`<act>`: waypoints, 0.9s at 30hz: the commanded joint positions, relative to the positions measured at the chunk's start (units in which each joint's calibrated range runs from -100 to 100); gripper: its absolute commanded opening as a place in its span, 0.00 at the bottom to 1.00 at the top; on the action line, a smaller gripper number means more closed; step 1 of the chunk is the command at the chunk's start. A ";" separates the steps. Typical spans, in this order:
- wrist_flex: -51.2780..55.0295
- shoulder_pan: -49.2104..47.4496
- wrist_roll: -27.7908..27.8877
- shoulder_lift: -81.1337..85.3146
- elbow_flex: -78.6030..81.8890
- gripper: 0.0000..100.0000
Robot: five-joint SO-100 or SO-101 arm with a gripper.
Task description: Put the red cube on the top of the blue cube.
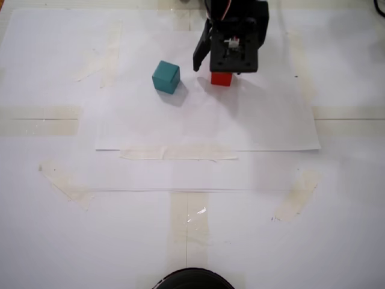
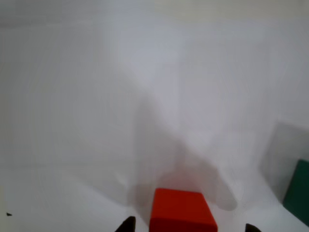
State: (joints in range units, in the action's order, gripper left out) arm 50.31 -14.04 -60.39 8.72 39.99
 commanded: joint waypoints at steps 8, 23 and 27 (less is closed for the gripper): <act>-3.46 0.26 0.39 0.12 1.09 0.29; -7.62 0.41 0.73 0.64 5.27 0.23; -7.79 0.41 0.73 0.64 5.27 0.21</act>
State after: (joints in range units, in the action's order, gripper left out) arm 44.61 -13.67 -60.10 9.07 45.14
